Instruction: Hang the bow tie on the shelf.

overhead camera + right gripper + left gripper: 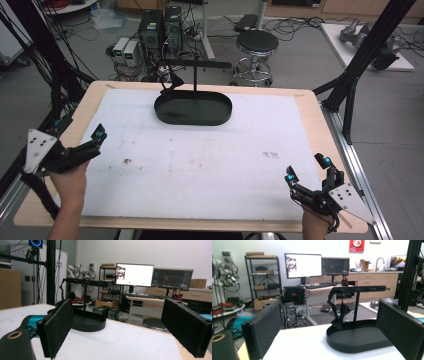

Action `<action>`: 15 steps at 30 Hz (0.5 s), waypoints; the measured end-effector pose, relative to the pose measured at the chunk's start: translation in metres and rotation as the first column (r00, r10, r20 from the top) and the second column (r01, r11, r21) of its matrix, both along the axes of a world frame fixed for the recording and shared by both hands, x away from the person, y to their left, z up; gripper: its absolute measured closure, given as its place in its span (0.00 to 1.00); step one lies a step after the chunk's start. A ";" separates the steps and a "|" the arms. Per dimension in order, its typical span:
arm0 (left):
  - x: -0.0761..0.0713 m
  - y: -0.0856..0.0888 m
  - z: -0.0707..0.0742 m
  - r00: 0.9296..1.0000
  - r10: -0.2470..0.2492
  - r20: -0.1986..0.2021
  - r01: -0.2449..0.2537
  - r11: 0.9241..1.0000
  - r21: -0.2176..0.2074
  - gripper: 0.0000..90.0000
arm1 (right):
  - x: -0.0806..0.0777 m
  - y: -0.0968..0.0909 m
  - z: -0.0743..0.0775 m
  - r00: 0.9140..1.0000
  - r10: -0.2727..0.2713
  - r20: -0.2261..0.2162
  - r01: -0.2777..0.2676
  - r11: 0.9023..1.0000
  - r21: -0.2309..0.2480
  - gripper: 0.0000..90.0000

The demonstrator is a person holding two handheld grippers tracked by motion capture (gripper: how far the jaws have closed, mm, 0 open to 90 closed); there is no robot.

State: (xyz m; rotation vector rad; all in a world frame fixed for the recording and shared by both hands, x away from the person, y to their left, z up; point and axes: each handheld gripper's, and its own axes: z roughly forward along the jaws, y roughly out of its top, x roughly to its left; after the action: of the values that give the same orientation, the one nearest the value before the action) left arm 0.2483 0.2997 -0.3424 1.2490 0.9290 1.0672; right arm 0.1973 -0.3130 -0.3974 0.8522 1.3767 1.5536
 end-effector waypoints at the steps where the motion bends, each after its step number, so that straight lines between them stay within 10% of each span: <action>1: -0.004 0.003 -0.003 1.000 0.009 -0.003 -0.009 1.000 0.013 0.07 | 0.001 0.000 -0.001 1.000 0.000 -0.008 0.000 1.000 0.007 0.11; 15: -0.037 0.041 -0.044 0.999 -0.021 -0.041 0.020 0.999 -0.030 0.07 | 0.003 0.001 -0.003 0.999 -0.009 -0.036 0.010 1.000 0.014 0.11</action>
State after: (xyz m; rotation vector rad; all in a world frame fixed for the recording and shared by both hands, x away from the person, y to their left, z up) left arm 0.2110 0.3411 -0.3864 1.2575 0.9580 1.0115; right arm 0.2004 -0.3120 -0.4000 0.8983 1.3862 1.5496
